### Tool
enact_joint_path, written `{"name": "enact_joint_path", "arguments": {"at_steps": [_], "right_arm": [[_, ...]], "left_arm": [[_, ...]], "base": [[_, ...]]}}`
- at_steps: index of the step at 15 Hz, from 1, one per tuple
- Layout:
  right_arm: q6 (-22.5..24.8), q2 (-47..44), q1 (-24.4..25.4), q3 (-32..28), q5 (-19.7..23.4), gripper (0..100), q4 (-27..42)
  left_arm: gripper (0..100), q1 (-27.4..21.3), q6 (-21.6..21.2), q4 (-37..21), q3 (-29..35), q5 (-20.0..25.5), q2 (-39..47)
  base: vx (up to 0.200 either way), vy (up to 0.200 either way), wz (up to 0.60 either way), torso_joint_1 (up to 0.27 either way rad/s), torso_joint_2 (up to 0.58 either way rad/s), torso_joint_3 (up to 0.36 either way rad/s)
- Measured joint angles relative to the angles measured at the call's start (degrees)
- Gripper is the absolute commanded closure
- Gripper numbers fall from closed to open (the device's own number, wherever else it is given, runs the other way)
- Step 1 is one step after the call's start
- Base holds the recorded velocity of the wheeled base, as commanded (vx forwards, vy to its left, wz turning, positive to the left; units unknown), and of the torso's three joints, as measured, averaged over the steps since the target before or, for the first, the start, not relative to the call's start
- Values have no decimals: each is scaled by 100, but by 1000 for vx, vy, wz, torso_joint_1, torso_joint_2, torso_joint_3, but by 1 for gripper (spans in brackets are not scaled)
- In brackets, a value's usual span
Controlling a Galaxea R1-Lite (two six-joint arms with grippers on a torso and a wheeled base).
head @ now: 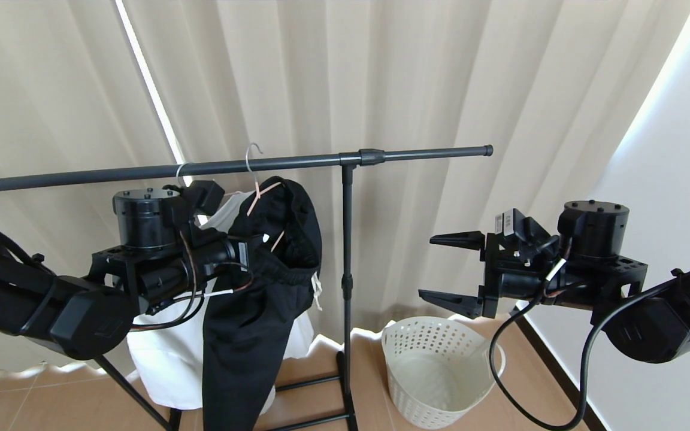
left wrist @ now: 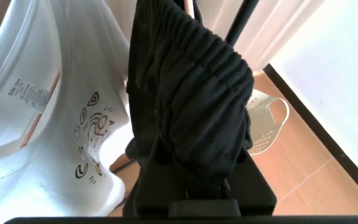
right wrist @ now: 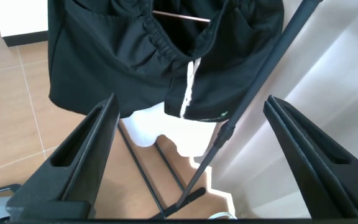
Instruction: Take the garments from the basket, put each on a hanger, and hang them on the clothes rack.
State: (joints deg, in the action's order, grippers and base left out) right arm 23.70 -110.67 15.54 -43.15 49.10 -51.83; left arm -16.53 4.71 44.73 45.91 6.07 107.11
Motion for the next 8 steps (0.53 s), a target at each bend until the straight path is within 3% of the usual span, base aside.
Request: {"name": "enact_joint_path", "arguments": {"at_steps": [8], "right_arm": [[0, -17, 0, -6, 0, 0, 0]], "left_arm": [[100, 38, 199, 174, 122, -9, 299]], "base": [[0, 0, 0, 0, 0, 0]]}}
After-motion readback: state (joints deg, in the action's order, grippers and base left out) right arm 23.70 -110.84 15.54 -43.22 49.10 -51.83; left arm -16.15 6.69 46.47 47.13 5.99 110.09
